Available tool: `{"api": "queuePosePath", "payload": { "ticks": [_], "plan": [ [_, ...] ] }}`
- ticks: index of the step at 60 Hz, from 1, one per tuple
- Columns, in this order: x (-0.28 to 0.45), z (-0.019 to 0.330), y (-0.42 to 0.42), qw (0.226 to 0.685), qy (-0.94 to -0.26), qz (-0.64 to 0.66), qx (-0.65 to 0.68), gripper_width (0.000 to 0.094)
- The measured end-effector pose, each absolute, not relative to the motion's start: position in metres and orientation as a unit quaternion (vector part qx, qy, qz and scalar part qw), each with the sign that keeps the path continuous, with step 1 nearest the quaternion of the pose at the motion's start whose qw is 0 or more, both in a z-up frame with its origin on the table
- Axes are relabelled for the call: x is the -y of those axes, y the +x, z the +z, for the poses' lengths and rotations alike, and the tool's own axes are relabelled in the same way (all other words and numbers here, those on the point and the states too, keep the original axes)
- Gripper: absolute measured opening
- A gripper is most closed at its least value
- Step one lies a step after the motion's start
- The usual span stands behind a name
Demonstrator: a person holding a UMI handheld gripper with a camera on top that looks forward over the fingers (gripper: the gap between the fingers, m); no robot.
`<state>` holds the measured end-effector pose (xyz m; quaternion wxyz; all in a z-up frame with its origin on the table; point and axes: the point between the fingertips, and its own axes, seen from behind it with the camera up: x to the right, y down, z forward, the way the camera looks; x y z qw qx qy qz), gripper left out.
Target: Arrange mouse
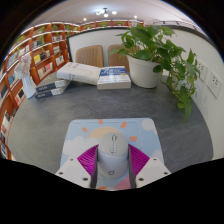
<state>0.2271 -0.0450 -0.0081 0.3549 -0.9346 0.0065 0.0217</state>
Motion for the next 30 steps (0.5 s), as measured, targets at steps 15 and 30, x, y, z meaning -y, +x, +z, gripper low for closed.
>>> {"api": "queuePosePath", "payload": {
  "ticks": [15, 30],
  "plan": [
    [0.049, -0.012, 0.222, 0.325, -0.945, 0.021, 0.027, 0.0663],
    [0.064, 0.063, 0.211, 0.341, -0.940, -0.005, 0.021, 0.0723]
  ]
}}
